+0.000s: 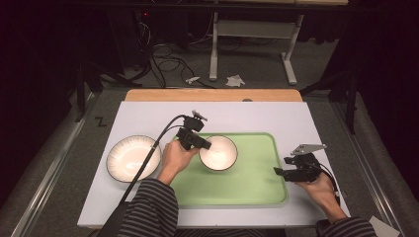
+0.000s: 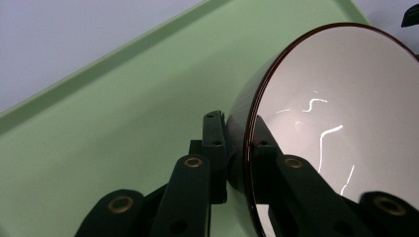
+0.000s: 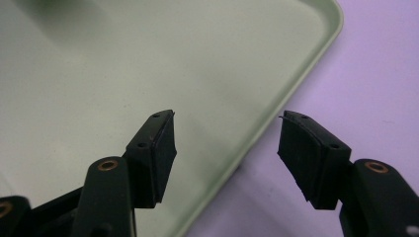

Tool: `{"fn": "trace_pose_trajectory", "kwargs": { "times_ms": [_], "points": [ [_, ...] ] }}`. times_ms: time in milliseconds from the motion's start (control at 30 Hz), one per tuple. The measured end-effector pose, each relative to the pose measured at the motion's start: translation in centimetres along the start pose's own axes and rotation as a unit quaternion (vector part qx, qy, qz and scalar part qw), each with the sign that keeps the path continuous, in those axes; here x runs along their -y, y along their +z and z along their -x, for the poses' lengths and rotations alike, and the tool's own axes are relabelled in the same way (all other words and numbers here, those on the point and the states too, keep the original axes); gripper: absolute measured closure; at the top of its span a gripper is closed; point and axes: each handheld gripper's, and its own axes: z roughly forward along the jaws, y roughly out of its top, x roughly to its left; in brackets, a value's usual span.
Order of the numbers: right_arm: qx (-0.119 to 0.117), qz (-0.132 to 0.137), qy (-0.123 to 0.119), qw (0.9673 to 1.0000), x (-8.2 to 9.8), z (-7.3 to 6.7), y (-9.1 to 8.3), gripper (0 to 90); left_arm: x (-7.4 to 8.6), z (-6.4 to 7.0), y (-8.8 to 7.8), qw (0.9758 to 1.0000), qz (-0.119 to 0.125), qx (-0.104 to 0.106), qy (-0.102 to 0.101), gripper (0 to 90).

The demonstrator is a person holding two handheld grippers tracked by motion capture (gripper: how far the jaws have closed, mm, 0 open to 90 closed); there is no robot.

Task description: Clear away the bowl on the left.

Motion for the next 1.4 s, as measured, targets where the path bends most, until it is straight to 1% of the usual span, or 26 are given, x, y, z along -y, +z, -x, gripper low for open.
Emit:
{"fn": "trace_pose_trajectory", "kwargs": {
  "times_ms": [133, 267, 400, 467, 500, 633, 667, 700, 800, 967, 1000, 1100, 1133, 1300, 1400],
  "points": [
    [0.000, 0.002, 0.001, 1.0000, 0.0, 0.0, 0.0, 40.6, 0.1, 0.4, 0.7, 1.0000, -0.002, 0.005, -0.007, 82.6],
    [-0.003, -0.001, 0.001, 1.0000, 0.0, 0.0, 0.1, 40.6, 0.1, 0.7, 1.2, 1.0000, -0.003, 0.001, -0.002, 82.6],
    [0.000, 0.000, -0.001, 1.0000, -0.1, 0.0, 0.1, 40.6, 0.2, 0.8, 2.2, 0.9999, -0.007, 0.001, -0.008, 82.6],
    [-0.002, -0.001, -0.001, 1.0000, 0.0, 0.0, 0.1, 40.6, 0.3, 0.8, 2.3, 0.9999, -0.009, 0.000, -0.007, 82.6],
    [-0.003, -0.002, 0.002, 1.0000, 0.0, 0.0, 0.1, 40.6, 0.3, 0.7, 2.6, 0.9999, -0.009, -0.003, -0.007, 82.6],
    [-0.002, 0.000, -0.001, 1.0000, -0.1, 0.0, 0.1, 40.6, 0.5, 0.5, 3.1, 0.9998, -0.013, -0.012, -0.008, 82.6],
    [-0.002, -0.001, 0.000, 1.0000, -0.1, 0.0, 0.1, 40.6, 0.6, 0.4, 3.2, 0.9998, -0.016, -0.014, -0.004, 82.6],
    [-0.002, -0.002, -0.002, 1.0000, -0.1, 0.0, 0.1, 40.6, 0.6, 0.4, 3.4, 0.9997, -0.013, -0.017, -0.008, 82.5],
    [-0.002, -0.001, 0.000, 1.0000, -0.1, 0.0, 0.1, 40.6, 0.5, 0.1, 3.7, 0.9996, -0.013, -0.022, -0.011, 82.5],
    [-0.002, -0.001, 0.000, 1.0000, 0.0, 0.0, 0.1, 40.6, 0.5, -0.1, 4.1, 0.9995, -0.012, -0.024, -0.014, 82.5],
    [-0.002, -0.003, 0.002, 1.0000, -0.1, 0.0, 0.1, 40.6, 0.5, -0.1, 4.3, 0.9995, -0.011, -0.025, -0.018, 82.5],
    [-0.001, -0.003, 0.000, 1.0000, -0.1, 0.0, 0.2, 40.6, 0.5, -0.2, 4.5, 0.9994, -0.007, -0.028, -0.018, 82.5],
    [-0.001, -0.003, 0.001, 1.0000, -0.1, 0.0, 0.2, 40.6, 0.5, -0.3, 4.6, 0.9994, -0.006, -0.028, -0.022, 82.5],
    [-0.004, -0.001, 0.000, 1.0000, -0.1, 0.0, 0.1, 40.6, 0.6, -0.3, 4.9, 0.9993, -0.007, -0.030, -0.020, 82.5],
    [-0.002, -0.003, -0.001, 1.0000, -0.1, 0.0, 0.2, 40.6, 0.5, -0.4, 5.1, 0.9992, -0.003, -0.030, -0.027, 82.5]
  ]
}}
